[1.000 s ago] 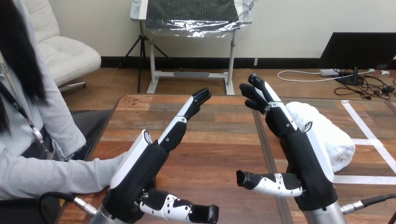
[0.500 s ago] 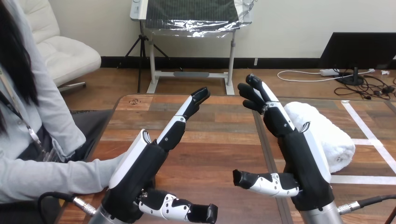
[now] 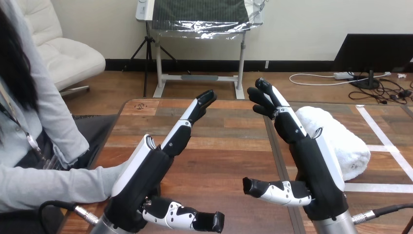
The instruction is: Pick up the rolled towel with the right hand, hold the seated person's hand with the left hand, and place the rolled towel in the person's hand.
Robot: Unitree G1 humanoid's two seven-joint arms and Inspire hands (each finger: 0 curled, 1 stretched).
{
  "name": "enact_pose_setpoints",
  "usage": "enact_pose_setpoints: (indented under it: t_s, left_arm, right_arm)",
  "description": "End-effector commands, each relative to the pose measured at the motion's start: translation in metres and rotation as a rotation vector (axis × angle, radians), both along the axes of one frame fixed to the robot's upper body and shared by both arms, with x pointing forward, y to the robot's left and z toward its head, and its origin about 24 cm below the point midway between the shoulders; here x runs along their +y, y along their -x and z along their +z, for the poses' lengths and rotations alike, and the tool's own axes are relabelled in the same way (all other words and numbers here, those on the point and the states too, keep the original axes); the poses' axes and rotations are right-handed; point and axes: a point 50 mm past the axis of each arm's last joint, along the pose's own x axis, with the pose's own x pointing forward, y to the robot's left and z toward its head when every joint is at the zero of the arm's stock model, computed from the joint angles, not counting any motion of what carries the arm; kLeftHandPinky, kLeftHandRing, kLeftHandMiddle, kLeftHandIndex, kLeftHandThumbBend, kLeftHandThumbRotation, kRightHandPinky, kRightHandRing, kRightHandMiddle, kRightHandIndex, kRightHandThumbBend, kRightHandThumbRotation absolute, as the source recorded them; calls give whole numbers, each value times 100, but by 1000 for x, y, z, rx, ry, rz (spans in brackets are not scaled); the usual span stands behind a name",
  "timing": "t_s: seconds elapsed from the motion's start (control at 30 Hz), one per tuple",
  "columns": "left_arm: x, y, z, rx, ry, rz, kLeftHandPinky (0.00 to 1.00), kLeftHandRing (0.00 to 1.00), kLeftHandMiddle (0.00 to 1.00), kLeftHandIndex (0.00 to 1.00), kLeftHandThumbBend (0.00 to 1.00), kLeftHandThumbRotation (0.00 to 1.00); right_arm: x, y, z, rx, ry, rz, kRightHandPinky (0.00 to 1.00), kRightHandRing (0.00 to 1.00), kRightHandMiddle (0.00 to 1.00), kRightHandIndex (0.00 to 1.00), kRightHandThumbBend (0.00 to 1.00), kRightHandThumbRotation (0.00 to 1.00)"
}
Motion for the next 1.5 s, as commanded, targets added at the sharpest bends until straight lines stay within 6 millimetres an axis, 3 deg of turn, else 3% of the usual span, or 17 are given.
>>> enact_pose_setpoints:
  t_s: [0.0,0.73,1.03,1.47]
  left_arm:
    - [0,-13,16,-81,31,1,100,100,100,100,100,54]
    - [3,-14,17,-74,34,12,100,100,100,100,100,54]
    - [3,-14,17,-69,37,5,100,100,100,100,100,54]
    - [1,-15,17,-64,40,2,100,100,100,100,100,54]
  right_arm:
    - [1,-5,12,-65,-15,-7,86,90,91,95,100,68]
    - [-1,-8,14,-68,-18,-23,86,90,91,94,100,67]
    - [-10,-14,20,-67,13,-114,87,90,89,91,100,69]
    - [-30,-30,48,-59,100,-237,93,96,92,91,100,63]
